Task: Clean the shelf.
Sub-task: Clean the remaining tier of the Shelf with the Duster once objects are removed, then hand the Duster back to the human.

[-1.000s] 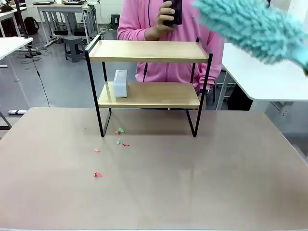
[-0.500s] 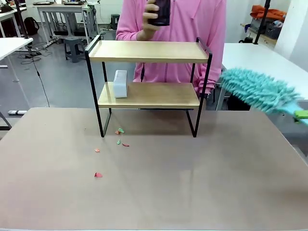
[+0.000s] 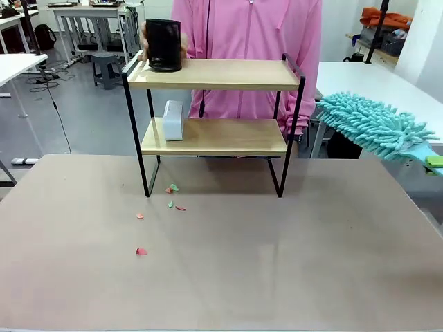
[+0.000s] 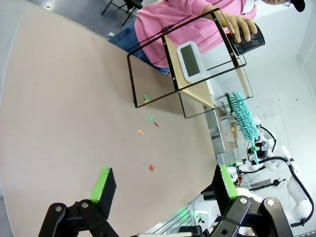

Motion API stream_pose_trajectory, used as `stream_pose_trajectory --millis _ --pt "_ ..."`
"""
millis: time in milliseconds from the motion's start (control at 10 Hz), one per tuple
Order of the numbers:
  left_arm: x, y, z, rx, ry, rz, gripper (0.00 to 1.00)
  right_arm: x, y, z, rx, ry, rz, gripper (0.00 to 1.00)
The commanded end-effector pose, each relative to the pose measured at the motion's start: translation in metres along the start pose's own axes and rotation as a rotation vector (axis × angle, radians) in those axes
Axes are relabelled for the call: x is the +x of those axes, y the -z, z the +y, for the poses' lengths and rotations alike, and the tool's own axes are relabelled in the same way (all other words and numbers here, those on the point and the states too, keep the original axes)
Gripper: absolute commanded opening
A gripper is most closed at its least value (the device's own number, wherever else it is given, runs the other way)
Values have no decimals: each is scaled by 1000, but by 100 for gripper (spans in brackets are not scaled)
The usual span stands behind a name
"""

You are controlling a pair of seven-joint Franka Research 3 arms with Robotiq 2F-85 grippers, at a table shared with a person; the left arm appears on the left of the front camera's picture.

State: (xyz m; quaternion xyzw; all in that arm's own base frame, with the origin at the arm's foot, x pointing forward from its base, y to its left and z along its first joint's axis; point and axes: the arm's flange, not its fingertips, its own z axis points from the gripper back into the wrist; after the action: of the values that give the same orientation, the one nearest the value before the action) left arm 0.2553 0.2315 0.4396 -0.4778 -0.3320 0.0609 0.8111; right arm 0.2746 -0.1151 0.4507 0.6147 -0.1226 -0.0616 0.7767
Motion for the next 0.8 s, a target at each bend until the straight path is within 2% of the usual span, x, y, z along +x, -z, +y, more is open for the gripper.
stream_pose_trajectory --millis 0,700 --pt "0 2 0 -18 18 -17 100 -1 -1 -1 13 -22 8 12" --pt "0 2 0 -18 18 -17 100 -1 -1 -1 13 -22 8 12"
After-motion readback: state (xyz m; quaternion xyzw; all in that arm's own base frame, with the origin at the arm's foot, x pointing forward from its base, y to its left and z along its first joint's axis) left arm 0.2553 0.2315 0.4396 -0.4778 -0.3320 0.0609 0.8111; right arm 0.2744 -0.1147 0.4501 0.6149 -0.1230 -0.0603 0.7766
